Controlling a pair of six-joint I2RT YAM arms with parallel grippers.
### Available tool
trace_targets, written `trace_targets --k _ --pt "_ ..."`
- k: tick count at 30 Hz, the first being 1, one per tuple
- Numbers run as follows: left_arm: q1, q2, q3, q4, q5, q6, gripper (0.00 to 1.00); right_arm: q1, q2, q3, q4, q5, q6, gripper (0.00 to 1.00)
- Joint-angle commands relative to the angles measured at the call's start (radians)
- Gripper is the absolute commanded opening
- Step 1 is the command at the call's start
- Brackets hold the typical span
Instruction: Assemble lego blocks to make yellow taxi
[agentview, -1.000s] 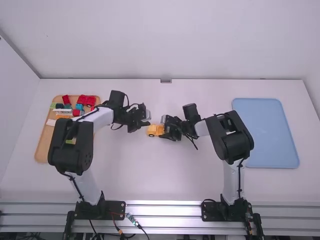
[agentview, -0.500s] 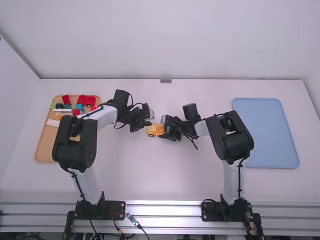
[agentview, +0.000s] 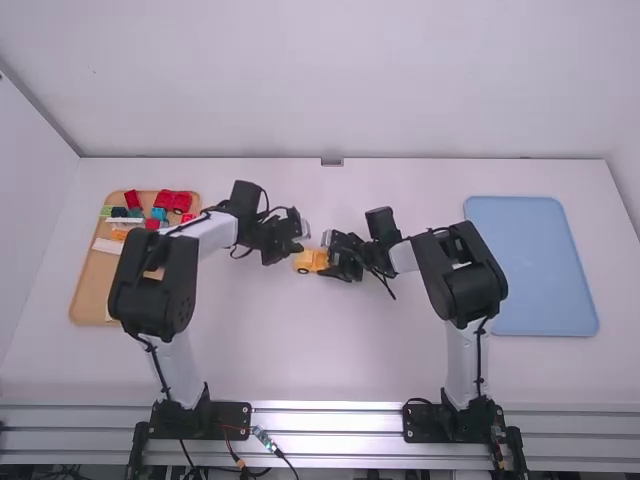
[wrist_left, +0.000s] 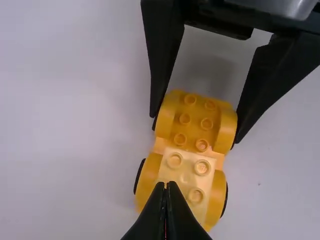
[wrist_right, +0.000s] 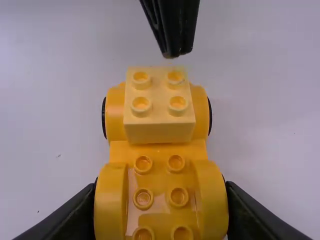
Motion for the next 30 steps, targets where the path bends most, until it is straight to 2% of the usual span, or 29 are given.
trace_targets --k 1,30 --pt "-0.002 0.017 0.013 -0.003 0.045 -0.010 0.02 0.003 0.020 0.013 -0.005 -0.004 0.000 0.59" --pt "-0.022 0.068 0.003 -0.011 0.031 -0.036 0.02 0.003 0.020 0.013 -0.005 0.000 0.000 0.59"
